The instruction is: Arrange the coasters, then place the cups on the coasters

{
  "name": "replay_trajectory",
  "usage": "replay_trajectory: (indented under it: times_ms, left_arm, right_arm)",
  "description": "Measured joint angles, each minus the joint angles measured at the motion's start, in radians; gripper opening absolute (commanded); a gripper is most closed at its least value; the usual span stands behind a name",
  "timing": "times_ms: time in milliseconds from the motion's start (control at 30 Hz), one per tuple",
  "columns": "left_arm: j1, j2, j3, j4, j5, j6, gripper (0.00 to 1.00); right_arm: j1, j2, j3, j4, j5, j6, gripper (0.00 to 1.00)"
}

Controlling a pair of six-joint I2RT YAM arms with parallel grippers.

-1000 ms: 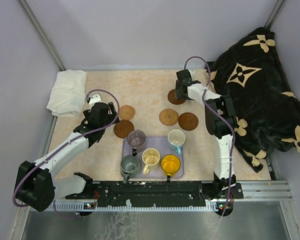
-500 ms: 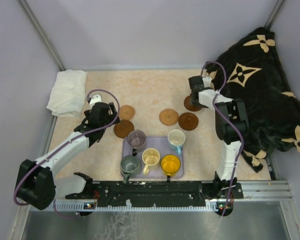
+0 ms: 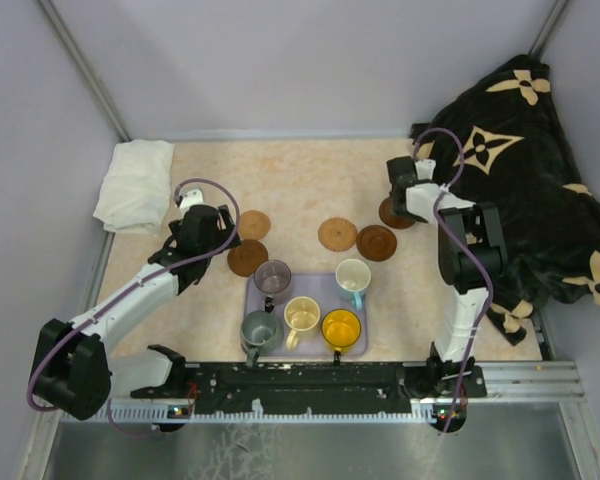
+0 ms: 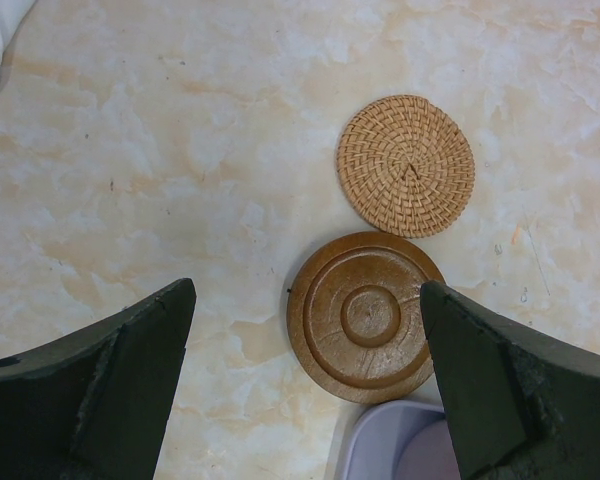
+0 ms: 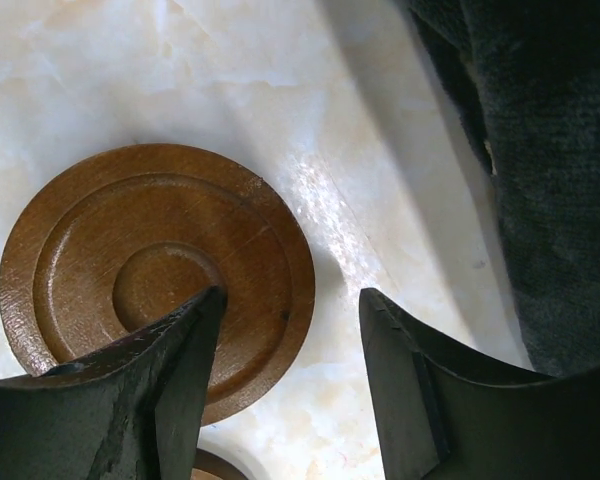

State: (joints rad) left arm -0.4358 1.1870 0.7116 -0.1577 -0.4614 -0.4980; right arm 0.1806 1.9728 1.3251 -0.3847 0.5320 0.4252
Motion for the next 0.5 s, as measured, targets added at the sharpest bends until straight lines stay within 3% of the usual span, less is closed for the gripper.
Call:
replay_trajectory:
  times_ms: [500]
  left_arm:
    - [0.000,0.021,0.000,0.023,0.001,0.005,0.99]
  right_arm:
    - [0.001,-0.131,-0.021,-0.095,-0.049,-0.066,0.66]
